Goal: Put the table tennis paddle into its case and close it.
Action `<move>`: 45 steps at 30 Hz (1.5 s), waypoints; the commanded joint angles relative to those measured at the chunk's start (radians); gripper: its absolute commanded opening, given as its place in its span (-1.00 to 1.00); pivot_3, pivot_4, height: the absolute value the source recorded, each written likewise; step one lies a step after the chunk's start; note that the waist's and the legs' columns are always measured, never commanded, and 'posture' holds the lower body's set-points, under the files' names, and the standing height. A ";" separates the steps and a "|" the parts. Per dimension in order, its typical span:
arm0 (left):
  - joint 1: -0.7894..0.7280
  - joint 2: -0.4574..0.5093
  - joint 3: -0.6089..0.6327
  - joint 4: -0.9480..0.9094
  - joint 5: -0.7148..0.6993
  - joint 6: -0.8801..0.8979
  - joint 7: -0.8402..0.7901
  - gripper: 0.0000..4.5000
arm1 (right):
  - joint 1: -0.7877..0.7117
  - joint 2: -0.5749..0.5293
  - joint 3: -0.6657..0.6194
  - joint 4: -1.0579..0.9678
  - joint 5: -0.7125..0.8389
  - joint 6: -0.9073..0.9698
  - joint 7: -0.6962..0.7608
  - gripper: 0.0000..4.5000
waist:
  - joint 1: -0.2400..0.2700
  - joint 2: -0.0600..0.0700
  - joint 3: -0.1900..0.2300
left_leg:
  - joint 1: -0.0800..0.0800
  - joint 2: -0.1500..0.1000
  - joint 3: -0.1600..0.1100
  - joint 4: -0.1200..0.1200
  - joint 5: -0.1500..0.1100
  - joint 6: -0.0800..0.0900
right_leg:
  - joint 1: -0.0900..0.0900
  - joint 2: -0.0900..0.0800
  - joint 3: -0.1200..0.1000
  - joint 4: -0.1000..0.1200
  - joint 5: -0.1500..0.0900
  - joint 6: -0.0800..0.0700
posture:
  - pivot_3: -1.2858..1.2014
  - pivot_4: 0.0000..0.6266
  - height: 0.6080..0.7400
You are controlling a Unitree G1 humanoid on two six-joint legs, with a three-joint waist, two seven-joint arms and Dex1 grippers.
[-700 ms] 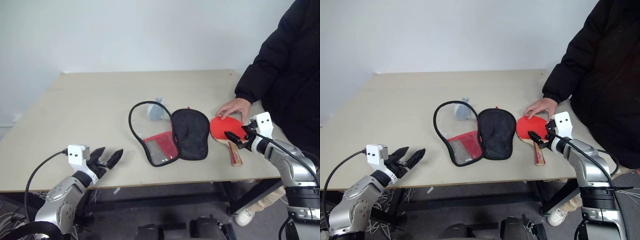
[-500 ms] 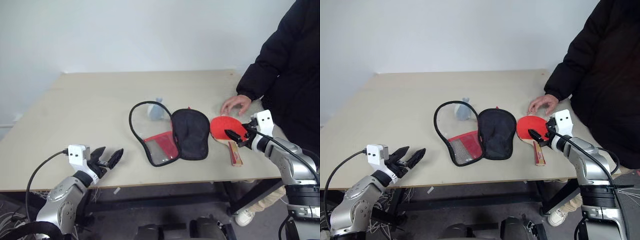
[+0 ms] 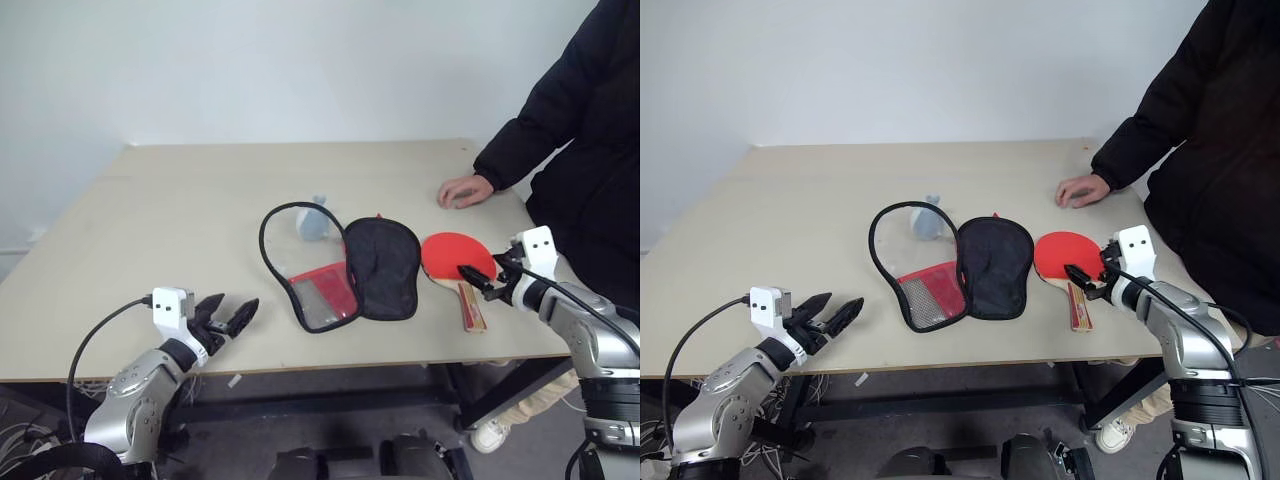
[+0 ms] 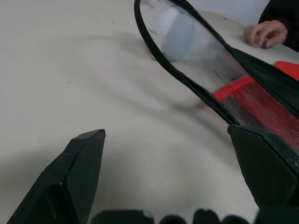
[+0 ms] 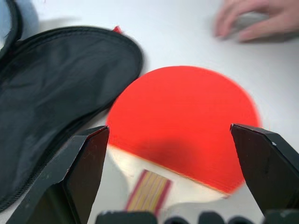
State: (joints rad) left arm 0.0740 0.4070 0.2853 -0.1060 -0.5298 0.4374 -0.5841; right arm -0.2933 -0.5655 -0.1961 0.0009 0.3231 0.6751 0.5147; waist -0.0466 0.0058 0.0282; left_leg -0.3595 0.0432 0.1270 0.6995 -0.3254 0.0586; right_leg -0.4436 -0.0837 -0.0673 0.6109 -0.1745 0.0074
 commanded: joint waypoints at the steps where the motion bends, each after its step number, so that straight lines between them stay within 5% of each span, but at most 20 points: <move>1: -0.050 0.040 0.015 -0.044 -0.034 0.027 -0.022 1.00 | -0.027 0.012 -0.038 -0.066 0.027 0.028 -0.036 1.00 | 0.000 0.000 0.000 | 0.000 0.000 0.000 0.000 0.000 0.000 | 0.000 0.000 0.000 0.000 0.000 0.000 | 0.03 -1.00 1.00; 33: 0.046 0.100 0.104 -0.093 -0.033 0.009 -0.020 1.00 | 0.082 0.135 0.057 -0.227 -0.019 0.356 -0.249 1.00 | 0.001 0.000 0.000 | 0.000 0.002 0.000 -0.001 0.000 -0.001 | -0.001 0.000 0.000 0.000 -0.001 -0.001 | 0.03 -1.00 1.00; 45: 0.075 0.091 0.108 -0.147 -0.047 0.026 0.014 1.00 | 0.035 0.184 0.046 -0.153 -0.070 0.381 -0.342 -0.41 | 0.000 0.000 0.000 | 0.000 0.002 0.000 -0.001 0.000 -0.001 | -0.001 0.000 0.001 0.000 0.000 -0.001 | 0.03 -1.00 1.00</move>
State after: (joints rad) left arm 0.1552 0.4952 0.3712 -0.2065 -0.5629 0.4643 -0.5768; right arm -0.2287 -0.3911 -0.1247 -0.1622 0.2736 1.0437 0.2176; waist -0.0469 0.0054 0.0284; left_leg -0.3595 0.0450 0.1269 0.6984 -0.3257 0.0577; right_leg -0.4445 -0.0836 -0.0669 0.6105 -0.1748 0.0068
